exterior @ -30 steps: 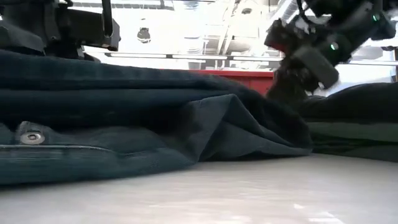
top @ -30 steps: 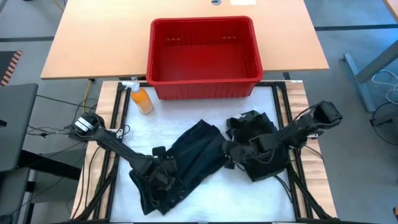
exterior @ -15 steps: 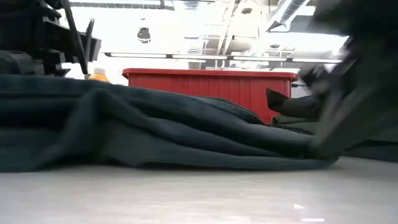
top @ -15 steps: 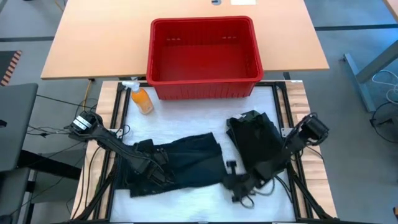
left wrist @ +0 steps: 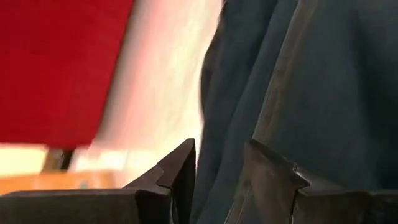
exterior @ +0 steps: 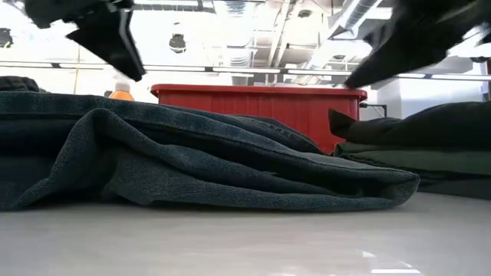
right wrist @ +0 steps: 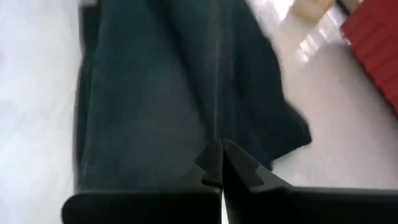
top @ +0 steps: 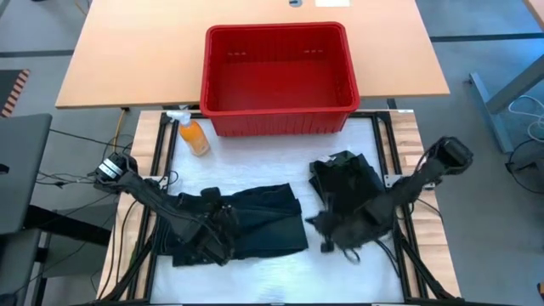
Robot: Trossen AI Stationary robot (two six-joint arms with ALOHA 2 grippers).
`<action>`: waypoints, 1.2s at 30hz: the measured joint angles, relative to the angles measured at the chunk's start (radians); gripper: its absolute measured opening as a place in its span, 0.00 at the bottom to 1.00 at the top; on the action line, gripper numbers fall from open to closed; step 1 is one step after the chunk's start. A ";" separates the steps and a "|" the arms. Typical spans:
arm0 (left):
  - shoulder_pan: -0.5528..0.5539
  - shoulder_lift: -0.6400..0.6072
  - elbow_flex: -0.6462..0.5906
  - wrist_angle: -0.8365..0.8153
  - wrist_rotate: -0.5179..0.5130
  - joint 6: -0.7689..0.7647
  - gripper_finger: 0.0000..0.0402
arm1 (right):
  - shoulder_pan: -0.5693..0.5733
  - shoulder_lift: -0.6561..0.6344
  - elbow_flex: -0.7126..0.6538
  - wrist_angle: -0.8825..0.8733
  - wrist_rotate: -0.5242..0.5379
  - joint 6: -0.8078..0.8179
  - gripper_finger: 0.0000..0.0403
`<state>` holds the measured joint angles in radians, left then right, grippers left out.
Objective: Fold laundry
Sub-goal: Fold the dark blue jeans
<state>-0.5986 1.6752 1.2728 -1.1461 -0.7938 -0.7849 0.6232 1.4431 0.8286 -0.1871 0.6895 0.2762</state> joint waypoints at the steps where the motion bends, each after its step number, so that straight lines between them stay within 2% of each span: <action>1: 0.007 0.000 0.000 0.046 -0.003 0.035 0.32 | -0.030 -0.021 -0.045 0.071 -0.025 -0.019 0.05; 6: 0.052 0.000 0.000 0.225 0.042 0.192 0.32 | -0.117 -0.109 -0.195 0.436 -0.136 -0.100 0.09; 10: 0.120 -0.001 0.000 0.282 0.147 0.292 0.32 | -0.165 -0.085 -0.220 0.475 -0.199 -0.147 0.17; 14: 0.213 -0.001 -0.015 0.378 0.199 0.435 0.32 | -0.198 -0.039 -0.215 0.481 -0.223 -0.155 0.27; 20: 0.351 0.012 -0.016 0.767 0.575 0.645 0.32 | -0.260 0.078 -0.216 0.467 -0.225 -0.224 0.40; 23: 0.348 0.032 -0.015 0.975 0.722 0.697 0.32 | -0.293 0.127 -0.216 0.461 -0.275 -0.221 0.44; 24: 0.332 0.039 -0.014 1.026 0.739 0.715 0.32 | -0.300 0.134 -0.216 0.460 -0.292 -0.215 0.45; 27: 0.278 0.079 -0.015 1.122 0.716 0.736 0.32 | -0.299 0.149 -0.215 0.459 -0.300 -0.202 0.46; 32: 0.192 0.241 -0.008 1.218 0.479 0.779 0.32 | -0.298 0.146 -0.215 0.453 -0.266 -0.250 0.44; 36: 0.165 0.391 0.043 1.212 0.390 0.793 0.32 | -0.304 0.143 -0.215 0.466 -0.239 -0.283 0.36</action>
<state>-0.4335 2.0663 1.3157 0.0655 -0.4037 0.0078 0.3192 1.5860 0.6136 0.2792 0.4507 -0.0067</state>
